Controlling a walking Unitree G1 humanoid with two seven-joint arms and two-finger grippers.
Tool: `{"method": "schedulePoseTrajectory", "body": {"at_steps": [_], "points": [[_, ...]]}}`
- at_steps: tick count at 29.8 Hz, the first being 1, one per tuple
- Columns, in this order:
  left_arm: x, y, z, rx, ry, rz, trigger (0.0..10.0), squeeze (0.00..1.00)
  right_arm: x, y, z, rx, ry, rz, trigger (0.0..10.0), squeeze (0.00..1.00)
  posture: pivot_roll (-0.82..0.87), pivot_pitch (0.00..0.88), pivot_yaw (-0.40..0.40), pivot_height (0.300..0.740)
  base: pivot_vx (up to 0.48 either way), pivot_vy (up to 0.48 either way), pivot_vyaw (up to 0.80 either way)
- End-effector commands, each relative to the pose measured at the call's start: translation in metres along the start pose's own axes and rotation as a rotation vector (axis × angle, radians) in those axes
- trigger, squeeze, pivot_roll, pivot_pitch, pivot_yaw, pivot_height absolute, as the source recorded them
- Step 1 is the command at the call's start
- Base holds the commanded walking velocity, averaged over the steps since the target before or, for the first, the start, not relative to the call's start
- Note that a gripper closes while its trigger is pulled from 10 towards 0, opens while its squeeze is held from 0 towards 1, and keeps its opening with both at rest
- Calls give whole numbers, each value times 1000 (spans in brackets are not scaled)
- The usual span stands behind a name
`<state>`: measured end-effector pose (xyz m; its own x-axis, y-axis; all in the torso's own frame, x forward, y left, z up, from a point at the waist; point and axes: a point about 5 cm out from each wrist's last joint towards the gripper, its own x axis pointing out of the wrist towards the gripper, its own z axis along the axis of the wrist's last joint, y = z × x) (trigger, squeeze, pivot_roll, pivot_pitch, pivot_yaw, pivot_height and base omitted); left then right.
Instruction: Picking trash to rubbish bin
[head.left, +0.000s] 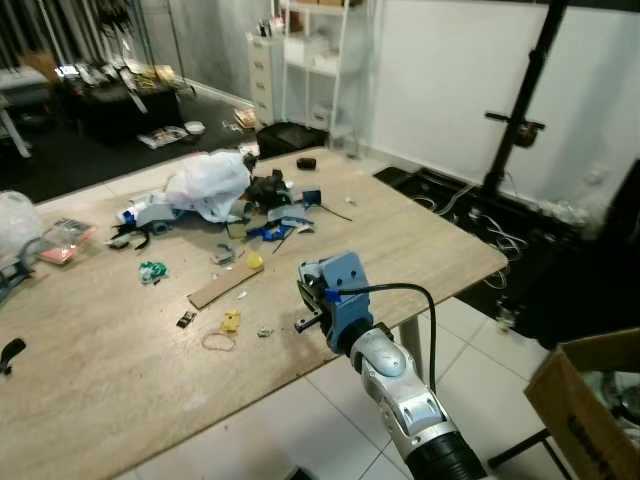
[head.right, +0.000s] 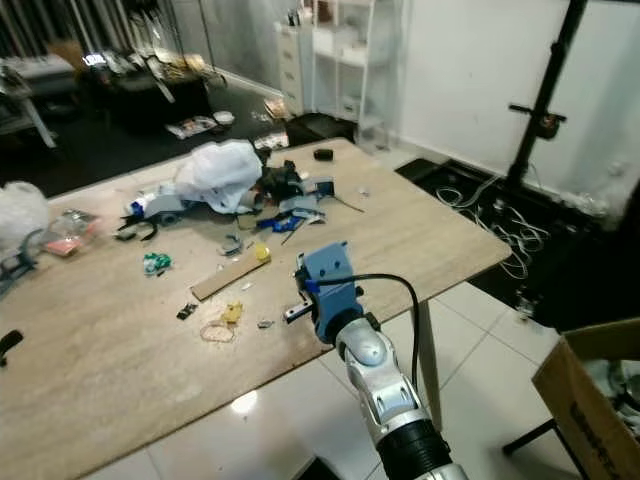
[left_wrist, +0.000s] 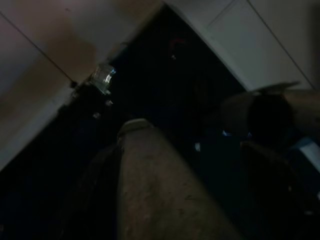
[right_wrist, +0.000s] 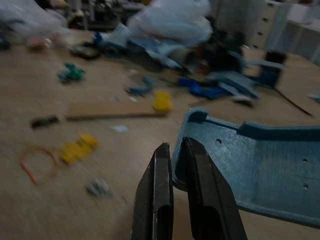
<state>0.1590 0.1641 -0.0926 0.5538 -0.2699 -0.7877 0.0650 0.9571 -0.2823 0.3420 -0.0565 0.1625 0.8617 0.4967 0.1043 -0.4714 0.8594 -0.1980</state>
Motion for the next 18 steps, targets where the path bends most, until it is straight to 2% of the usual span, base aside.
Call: {"method": "schedulePoseTrajectory", "body": {"at_steps": [1, 17, 18], "points": [[-1, 2, -3, 16, 14, 1, 10000, 0, -2, 4, -5, 0, 9, 8, 10000, 0, -103, 98, 12, 740, -337, 0, 0], [0, 1, 2, 26, -2, -9, 10000, 0, -5, 5, -14, -4, 47, 6, 10000, 0, -101, 110, 19, 740, -349, 0, 0], [0, 1, 2, 18, -9, -10, 10000, 0, -6, 5, -16, -5, 56, 4, 10000, 0, -101, 116, 19, 740, 0, 0, -781]]}}
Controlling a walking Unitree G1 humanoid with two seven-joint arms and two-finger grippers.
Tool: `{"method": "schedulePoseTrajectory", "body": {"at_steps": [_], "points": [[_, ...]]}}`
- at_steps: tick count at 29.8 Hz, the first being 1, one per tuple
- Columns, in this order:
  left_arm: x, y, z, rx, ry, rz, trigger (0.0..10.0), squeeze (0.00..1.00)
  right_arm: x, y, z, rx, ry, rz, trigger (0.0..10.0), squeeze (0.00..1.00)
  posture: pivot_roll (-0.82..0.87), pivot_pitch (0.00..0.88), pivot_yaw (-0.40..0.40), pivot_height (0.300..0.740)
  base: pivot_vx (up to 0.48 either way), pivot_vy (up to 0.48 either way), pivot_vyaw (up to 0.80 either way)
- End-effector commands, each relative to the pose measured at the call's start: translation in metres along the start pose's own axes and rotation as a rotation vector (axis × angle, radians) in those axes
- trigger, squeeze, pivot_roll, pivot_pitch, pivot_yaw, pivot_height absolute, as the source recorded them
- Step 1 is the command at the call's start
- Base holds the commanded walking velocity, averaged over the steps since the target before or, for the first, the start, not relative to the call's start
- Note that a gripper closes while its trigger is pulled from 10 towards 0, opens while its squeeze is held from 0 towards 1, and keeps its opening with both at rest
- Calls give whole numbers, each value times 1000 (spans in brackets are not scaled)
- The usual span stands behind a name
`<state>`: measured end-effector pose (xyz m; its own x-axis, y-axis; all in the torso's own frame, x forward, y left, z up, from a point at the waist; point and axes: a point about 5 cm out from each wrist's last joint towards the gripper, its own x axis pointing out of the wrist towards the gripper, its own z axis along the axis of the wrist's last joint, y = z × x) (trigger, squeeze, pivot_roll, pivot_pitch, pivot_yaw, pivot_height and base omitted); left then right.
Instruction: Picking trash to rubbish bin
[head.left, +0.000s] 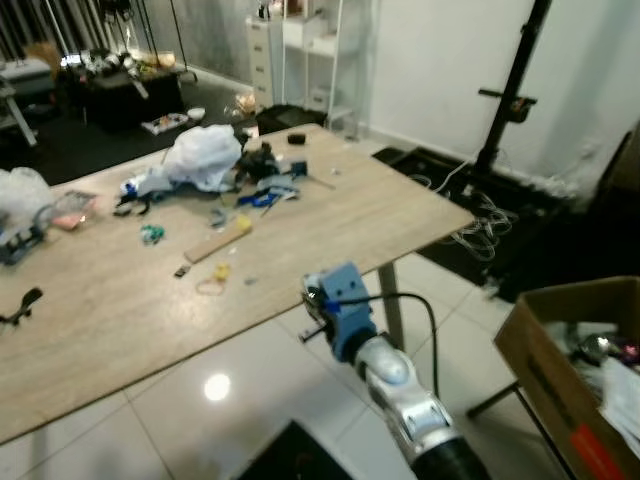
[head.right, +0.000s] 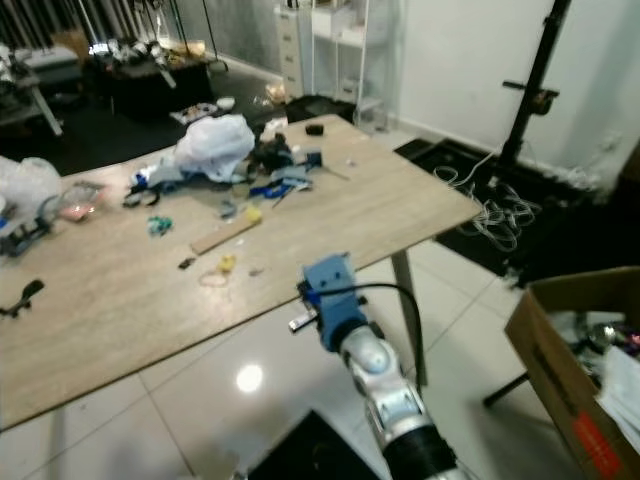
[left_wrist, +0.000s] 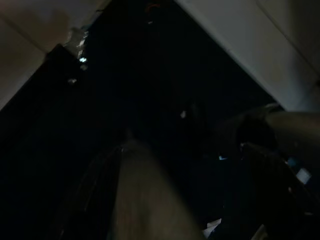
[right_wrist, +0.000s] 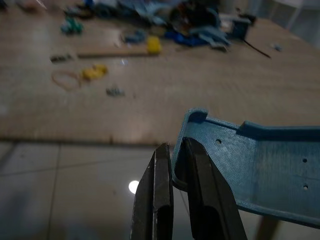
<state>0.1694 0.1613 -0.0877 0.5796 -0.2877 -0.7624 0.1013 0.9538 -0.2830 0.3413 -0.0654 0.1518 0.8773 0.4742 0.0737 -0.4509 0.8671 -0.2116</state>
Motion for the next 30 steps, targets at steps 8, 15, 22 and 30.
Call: {"method": "schedulePoseTrajectory", "body": {"at_steps": [8, 15, 22, 30], "points": [[1, -1, 8, 8, -52, -12, 10000, 0, -2, 8, -7, -2, 38, 16, 10000, 0, -104, 124, 15, 740, 0, 0, -778], [4, -4, 49, 25, -229, -51, 10000, 0, -5, 6, -12, -12, 59, 21, 10000, 0, -110, 125, 14, 740, 0, 0, -779], [-3, 10, 91, 48, -390, -74, 10000, 0, -9, -9, -21, -33, 99, -25, 10000, 0, -108, 123, 14, 740, 0, 0, -777], [2, 2, 69, 51, -308, -69, 10000, 0, -12, -16, -21, -52, 93, -56, 10000, 0, -126, 123, 19, 740, 0, 0, -488]]}}
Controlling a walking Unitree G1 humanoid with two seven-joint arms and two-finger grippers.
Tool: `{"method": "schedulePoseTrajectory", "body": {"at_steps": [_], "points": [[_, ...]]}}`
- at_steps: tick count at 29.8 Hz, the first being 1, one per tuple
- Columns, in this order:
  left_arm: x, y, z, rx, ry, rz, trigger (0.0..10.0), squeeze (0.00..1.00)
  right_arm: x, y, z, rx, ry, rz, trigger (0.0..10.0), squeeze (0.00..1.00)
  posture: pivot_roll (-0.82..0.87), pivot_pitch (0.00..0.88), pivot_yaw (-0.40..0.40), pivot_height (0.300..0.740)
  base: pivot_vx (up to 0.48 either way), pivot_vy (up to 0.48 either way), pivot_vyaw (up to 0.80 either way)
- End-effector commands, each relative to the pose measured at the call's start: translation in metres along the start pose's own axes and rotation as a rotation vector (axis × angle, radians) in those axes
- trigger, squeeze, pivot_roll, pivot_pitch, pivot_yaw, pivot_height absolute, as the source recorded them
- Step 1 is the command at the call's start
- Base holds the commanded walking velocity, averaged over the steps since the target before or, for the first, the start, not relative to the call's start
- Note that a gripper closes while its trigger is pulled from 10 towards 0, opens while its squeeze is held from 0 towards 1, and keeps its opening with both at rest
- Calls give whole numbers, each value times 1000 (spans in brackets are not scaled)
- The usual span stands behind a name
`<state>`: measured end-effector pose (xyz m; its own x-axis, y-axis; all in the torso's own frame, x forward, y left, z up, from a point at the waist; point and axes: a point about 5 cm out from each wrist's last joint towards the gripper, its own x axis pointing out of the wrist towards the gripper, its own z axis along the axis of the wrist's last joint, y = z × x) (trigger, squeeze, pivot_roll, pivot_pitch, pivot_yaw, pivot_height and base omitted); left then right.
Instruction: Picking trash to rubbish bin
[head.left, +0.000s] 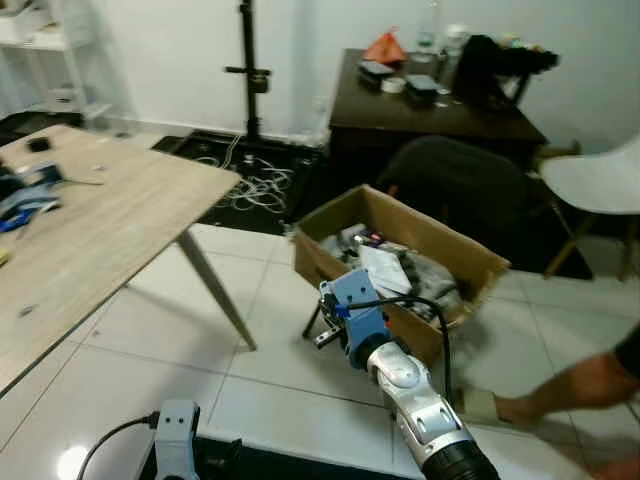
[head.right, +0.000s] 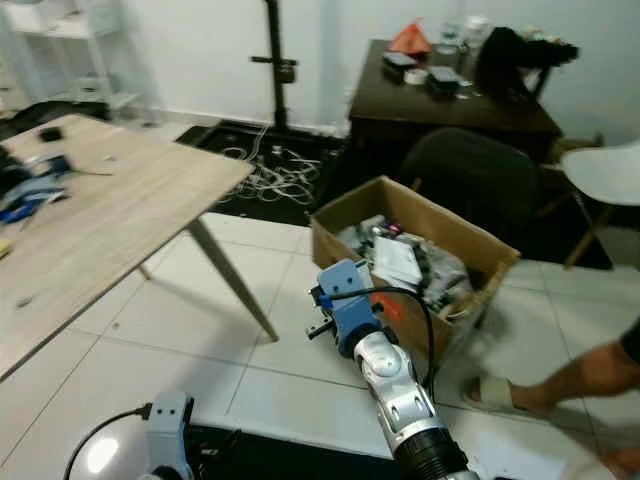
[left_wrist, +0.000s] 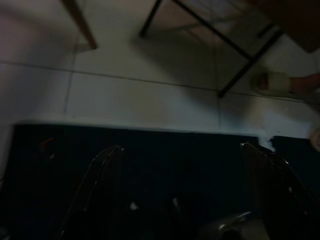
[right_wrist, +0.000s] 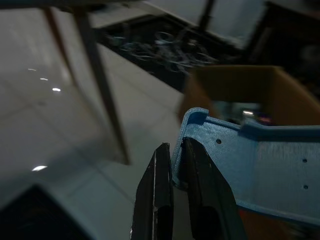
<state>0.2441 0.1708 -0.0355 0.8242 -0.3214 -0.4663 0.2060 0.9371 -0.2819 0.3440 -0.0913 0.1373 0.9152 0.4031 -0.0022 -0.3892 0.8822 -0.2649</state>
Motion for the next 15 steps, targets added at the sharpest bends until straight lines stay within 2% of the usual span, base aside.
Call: {"method": "schedulePoseTrajectory", "body": {"at_steps": [1, 6, 15], "points": [[-8, -4, -24, -25, 79, 9, 10000, 0, -2, 5, -2, 4, 1, 6, 10000, 0, -126, 123, 19, 740, 0, 0, 0], [-7, -11, -29, -33, 88, -9, 10000, 0, -3, 7, -5, 0, 14, 11, 10000, 0, -128, 122, 16, 740, 0, 0, 0], [-7, -6, -30, -40, 107, 46, 10000, 0, -1, 4, -6, 0, 33, 5, 10000, 0, -127, 123, 12, 740, 0, 0, -796]]}}
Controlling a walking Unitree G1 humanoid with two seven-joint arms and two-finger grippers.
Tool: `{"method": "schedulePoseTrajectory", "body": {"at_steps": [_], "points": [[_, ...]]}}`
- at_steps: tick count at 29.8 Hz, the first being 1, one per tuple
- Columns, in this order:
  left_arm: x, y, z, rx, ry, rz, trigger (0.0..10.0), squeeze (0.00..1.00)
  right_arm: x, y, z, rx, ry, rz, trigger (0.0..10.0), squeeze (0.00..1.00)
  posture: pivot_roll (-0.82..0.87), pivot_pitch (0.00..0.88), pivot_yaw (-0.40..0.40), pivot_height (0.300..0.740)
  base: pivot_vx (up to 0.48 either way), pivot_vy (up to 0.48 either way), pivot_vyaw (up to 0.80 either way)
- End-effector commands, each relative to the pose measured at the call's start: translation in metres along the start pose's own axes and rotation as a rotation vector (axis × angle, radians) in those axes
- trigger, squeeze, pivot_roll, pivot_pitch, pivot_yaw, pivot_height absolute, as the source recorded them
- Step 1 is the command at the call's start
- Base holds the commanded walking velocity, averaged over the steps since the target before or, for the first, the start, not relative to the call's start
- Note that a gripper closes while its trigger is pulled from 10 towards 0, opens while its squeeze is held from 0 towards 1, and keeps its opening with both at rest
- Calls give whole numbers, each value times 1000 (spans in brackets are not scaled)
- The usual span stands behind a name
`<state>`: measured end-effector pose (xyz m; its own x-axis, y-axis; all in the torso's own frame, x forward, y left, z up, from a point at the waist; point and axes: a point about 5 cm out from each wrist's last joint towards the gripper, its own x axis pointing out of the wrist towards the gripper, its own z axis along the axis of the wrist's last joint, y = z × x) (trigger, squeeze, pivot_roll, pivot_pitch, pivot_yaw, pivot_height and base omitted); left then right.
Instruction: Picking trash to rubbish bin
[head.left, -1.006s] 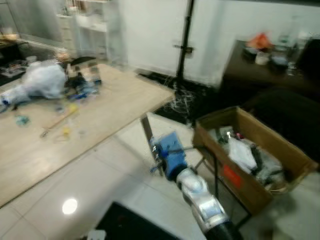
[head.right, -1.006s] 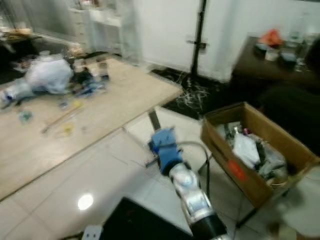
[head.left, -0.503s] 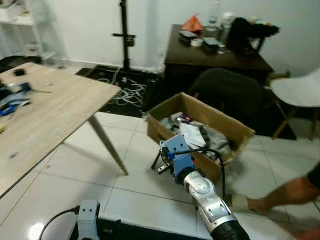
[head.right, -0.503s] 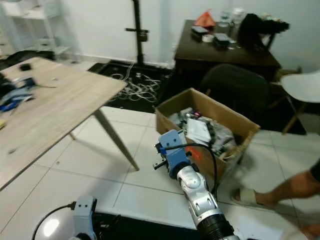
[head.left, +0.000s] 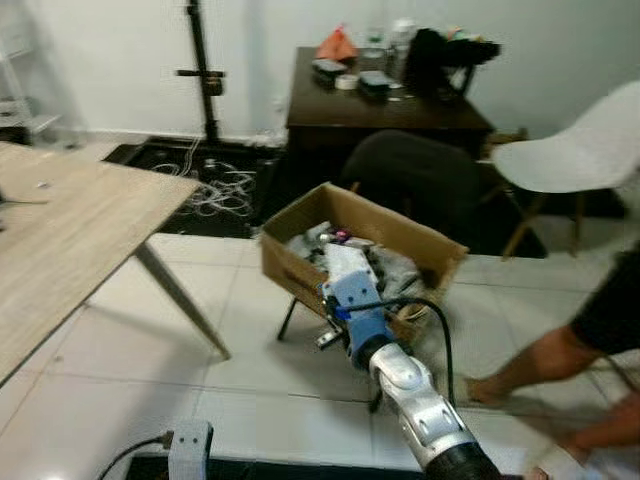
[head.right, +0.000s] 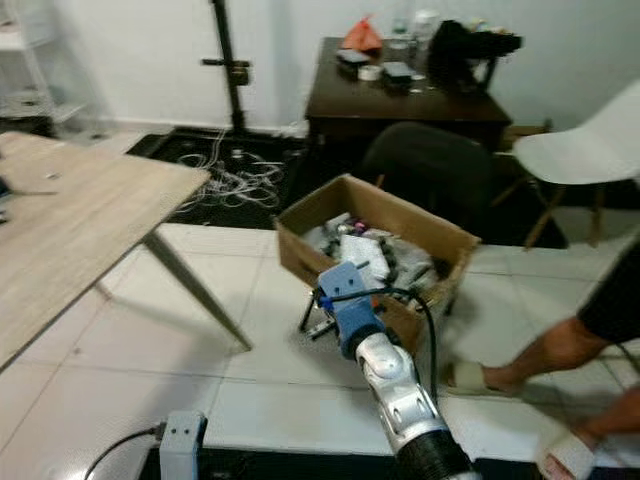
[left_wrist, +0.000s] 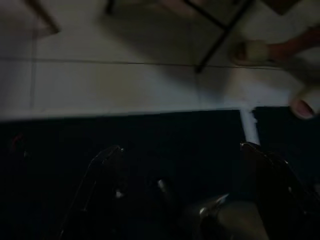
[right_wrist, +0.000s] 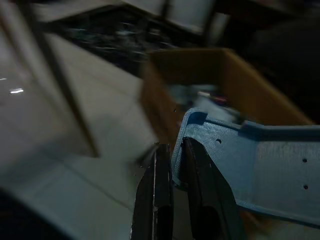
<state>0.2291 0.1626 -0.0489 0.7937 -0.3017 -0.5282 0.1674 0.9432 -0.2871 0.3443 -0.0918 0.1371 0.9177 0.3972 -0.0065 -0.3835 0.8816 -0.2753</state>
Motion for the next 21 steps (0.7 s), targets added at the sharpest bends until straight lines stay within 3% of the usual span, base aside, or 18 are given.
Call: {"method": "schedulePoseTrajectory", "body": {"at_steps": [1, 8, 21], "points": [[-3, 1, -9, -15, 42, 15, 10000, 0, -1, 5, -6, 10, 27, 10, 10000, 0, -127, 123, 12, 740, 0, 0, -788], [-3, 1, -11, -11, 51, 20, 10000, 0, 0, 5, -5, 6, 22, 1, 10000, 0, -124, 124, 11, 740, 0, 0, -788], [-2, -3, -12, -8, 61, 4, 10000, 0, 1, 6, -1, 8, -4, -2, 10000, 0, -121, 115, 6, 740, 37, 0, 0]]}}
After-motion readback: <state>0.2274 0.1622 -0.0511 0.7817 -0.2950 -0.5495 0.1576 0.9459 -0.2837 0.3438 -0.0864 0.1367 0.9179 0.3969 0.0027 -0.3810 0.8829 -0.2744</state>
